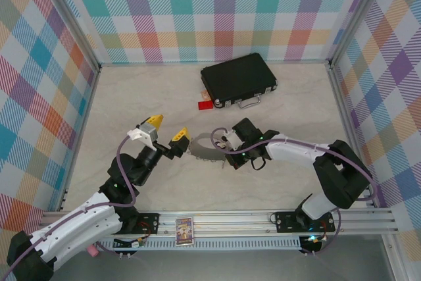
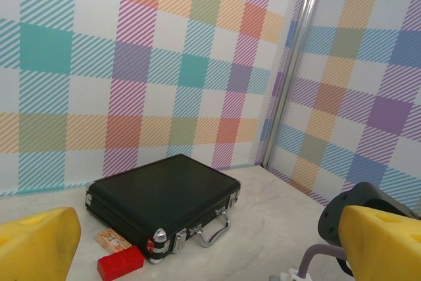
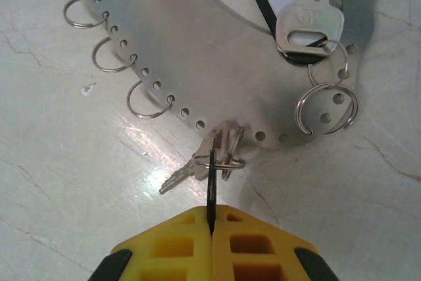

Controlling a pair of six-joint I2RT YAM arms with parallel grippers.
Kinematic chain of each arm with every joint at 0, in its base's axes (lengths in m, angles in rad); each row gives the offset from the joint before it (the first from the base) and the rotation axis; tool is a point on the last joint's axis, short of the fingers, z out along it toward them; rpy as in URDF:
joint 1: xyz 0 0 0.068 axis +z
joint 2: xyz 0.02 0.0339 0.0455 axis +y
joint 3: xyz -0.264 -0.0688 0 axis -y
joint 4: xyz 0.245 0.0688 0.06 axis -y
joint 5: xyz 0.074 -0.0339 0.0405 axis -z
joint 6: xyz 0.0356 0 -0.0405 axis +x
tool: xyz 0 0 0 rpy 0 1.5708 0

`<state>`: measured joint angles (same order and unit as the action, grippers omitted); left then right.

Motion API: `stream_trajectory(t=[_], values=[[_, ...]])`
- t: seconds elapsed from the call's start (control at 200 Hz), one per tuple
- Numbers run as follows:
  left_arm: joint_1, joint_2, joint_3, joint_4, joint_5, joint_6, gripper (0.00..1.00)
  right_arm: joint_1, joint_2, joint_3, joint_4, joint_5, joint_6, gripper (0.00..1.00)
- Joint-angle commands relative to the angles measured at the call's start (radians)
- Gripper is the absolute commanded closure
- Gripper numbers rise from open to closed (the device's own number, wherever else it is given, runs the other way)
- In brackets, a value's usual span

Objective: Put the keys on the keyring

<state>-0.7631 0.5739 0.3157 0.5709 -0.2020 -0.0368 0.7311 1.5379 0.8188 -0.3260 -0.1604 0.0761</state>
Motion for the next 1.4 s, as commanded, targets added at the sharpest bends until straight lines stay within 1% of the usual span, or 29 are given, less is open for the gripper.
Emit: stream_trajectory(t=[0.0, 0.265, 0.455, 0.665, 0.725, 1.005, 1.065, 1.11, 1.16, 1.395], values=[[0.003, -0.009, -0.012, 0.022, 0.004, -0.002, 0.0, -0.007, 0.036, 0.005, -0.035, 0.008, 0.035, 1.0], [0.003, -0.004, -0.012, 0.022, 0.003, -0.003, 0.0, -0.011, 0.027, -0.027, -0.028, -0.01, 0.1, 1.0], [0.002, 0.006, -0.01, 0.028, 0.006, -0.002, 0.0, -0.01, -0.01, -0.074, -0.027, -0.026, 0.158, 0.94], [0.002, 0.006, -0.012, 0.029, 0.007, -0.004, 0.0, -0.01, -0.037, -0.099, -0.053, -0.058, 0.204, 0.94], [0.003, 0.006, -0.012, 0.03, 0.006, -0.003, 0.0, -0.01, -0.043, -0.102, -0.063, -0.066, 0.21, 0.92], [0.003, 0.009, -0.012, 0.037, 0.008, -0.004, 0.0, -0.01, -0.059, -0.133, -0.062, -0.075, 0.246, 0.9], [0.003, 0.009, -0.013, 0.039, 0.009, -0.005, 0.0, -0.01, -0.059, -0.14, -0.062, -0.076, 0.248, 0.84], [0.002, 0.009, -0.013, 0.037, 0.008, -0.005, 0.0, -0.01, -0.06, -0.141, -0.067, -0.069, 0.253, 0.76], [0.003, 0.007, -0.013, 0.037, 0.008, -0.005, 0.0, -0.01, -0.067, -0.139, -0.078, -0.056, 0.257, 0.72], [0.003, 0.006, -0.013, 0.036, 0.007, -0.005, 0.0, -0.009, -0.18, -0.13, -0.106, 0.017, 0.269, 0.67]])
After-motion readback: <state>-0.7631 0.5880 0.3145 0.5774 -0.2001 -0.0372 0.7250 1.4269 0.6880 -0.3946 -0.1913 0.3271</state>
